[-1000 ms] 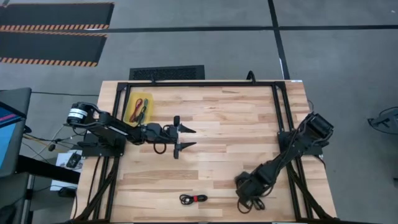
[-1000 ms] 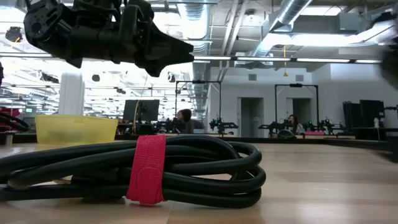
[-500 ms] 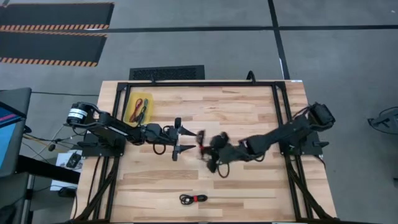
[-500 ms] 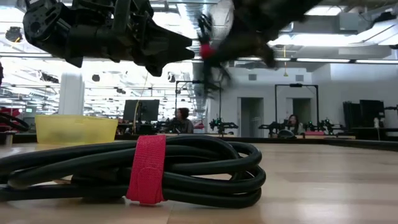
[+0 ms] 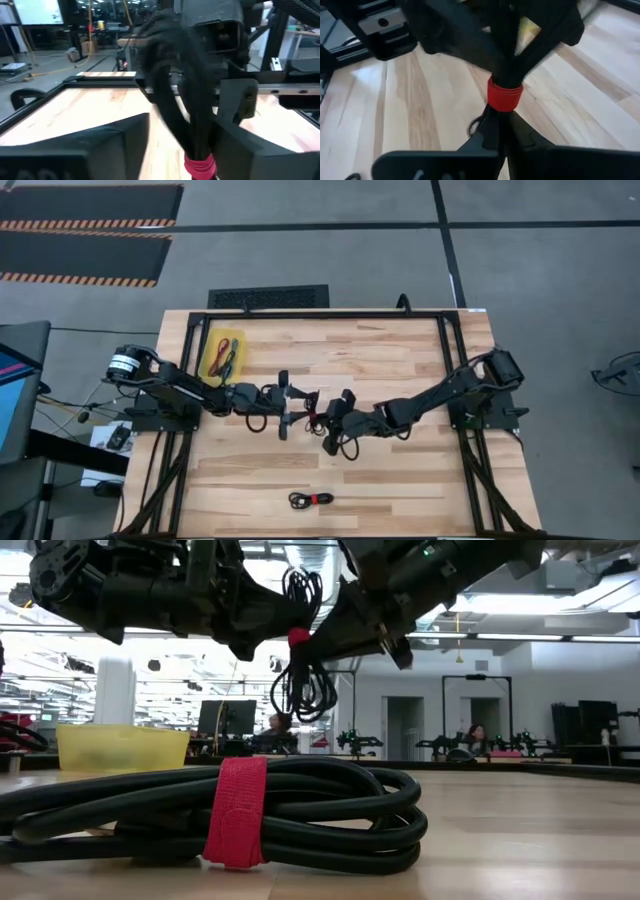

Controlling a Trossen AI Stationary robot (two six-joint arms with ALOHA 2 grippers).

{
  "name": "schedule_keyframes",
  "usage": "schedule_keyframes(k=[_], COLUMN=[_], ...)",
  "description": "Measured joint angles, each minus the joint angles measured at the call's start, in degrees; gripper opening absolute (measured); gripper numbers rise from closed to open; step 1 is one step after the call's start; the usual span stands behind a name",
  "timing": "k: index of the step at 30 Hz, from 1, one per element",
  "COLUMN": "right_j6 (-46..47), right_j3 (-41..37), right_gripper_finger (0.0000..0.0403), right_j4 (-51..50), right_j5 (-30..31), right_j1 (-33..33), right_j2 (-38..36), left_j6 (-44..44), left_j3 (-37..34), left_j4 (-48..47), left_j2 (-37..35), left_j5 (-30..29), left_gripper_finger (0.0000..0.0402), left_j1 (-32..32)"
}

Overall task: Pick and place USB-C Cables
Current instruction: Put the right black and red USB cable into the yellow bin

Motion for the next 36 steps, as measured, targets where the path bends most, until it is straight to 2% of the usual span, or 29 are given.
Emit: schedule_keyframes(k=[7,8,13,16,20,24,32,36], right_j6=[-1.23,-1.22,-0.99,-1.35,-0.55,-0.64,-0.63,3.29], right_j3=[0.00,0.00,0.00,0.02,0.06,0.02,0.09,0.09], right_gripper_finger=[0.0021,0.0026,0.0070,0.0100,0.0136,0.0162,0.0177,0.0171], right_j4=[-0.16,-0.21,-0.23,0.04,-0.32,-1.03,-4.10,-7.93], right_j5=[0.57,0.57,1.61,6.12,15.72,18.07,19.89,21.51], right_j1=[0.39,0.40,-0.32,-0.31,-0.21,0.41,2.98,3.91], right_j2=[-0.13,-0.13,-0.13,-0.07,1.06,1.88,1.81,1.84], left_j6=[-0.36,-0.35,-0.26,0.55,1.18,1.87,3.04,6.21], left_j3=[0.02,0.02,0.02,0.02,0.00,-0.02,-0.02,0.03], left_j4=[0.12,0.08,-0.11,-0.46,-2.04,-3.33,-3.04,-2.23], left_j2=[-0.03,-0.04,-0.06,-0.06,-0.04,-0.28,-0.33,-0.33], left_j5=[-0.10,-0.08,-1.26,-3.07,-5.15,-5.39,-5.25,-3.76], left_gripper_finger=[0.0028,0.0016,0.0014,0.0006,0.0005,0.0003,0.0002,0.0005], left_j1=[-0.07,-0.06,0.01,0.10,1.13,3.19,9.87,13.47])
